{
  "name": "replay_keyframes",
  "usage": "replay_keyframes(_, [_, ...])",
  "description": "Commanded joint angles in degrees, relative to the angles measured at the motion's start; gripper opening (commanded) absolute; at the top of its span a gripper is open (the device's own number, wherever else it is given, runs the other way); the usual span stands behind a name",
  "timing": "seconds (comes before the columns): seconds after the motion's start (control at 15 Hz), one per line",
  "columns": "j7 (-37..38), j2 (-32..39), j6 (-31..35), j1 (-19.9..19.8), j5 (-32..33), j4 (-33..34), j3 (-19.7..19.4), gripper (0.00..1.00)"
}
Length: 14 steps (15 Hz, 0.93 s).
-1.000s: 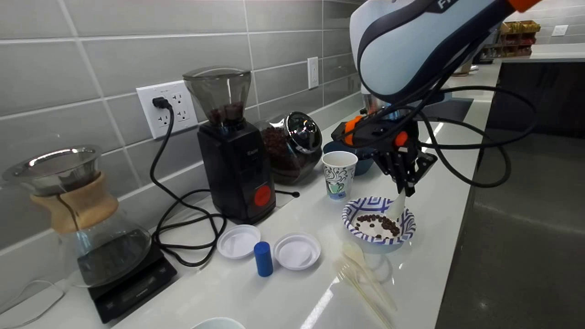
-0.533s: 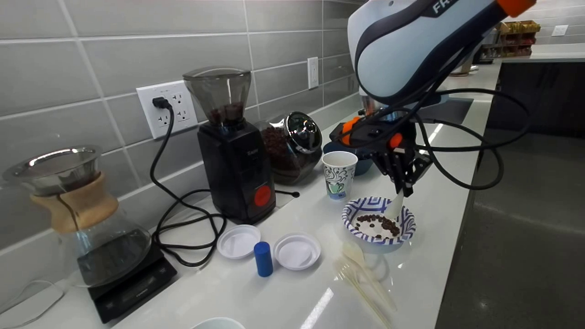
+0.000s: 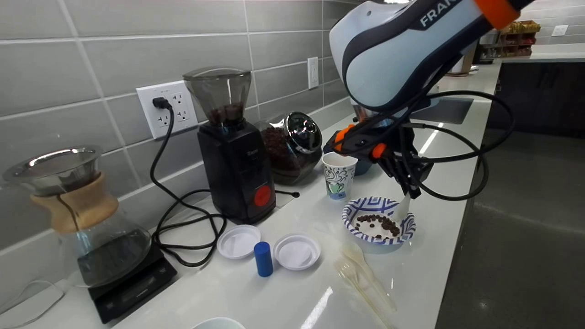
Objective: Pick up the plastic spoon and scoop one bean from the bowl, pour the bean into the paper cup and put the plastic spoon back into the white bowl
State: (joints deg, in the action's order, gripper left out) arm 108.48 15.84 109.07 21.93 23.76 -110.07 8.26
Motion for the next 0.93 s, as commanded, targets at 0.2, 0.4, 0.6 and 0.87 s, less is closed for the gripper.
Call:
replay_keyframes(0.2, [10.8,6.3,-5.4,2.6,4.7,6.7,0.0,0.03])
replay_keyframes(0.4, [14.8,9.2,-6.9,4.1,6.8,9.9,-0.7,0.03])
replay_keyframes(0.6, [17.4,11.2,-9.3,5.1,8.1,12.7,-1.2,0.03])
replay_keyframes(0.87, [19.7,13.6,-11.9,6.1,9.2,15.9,-1.6,0.03])
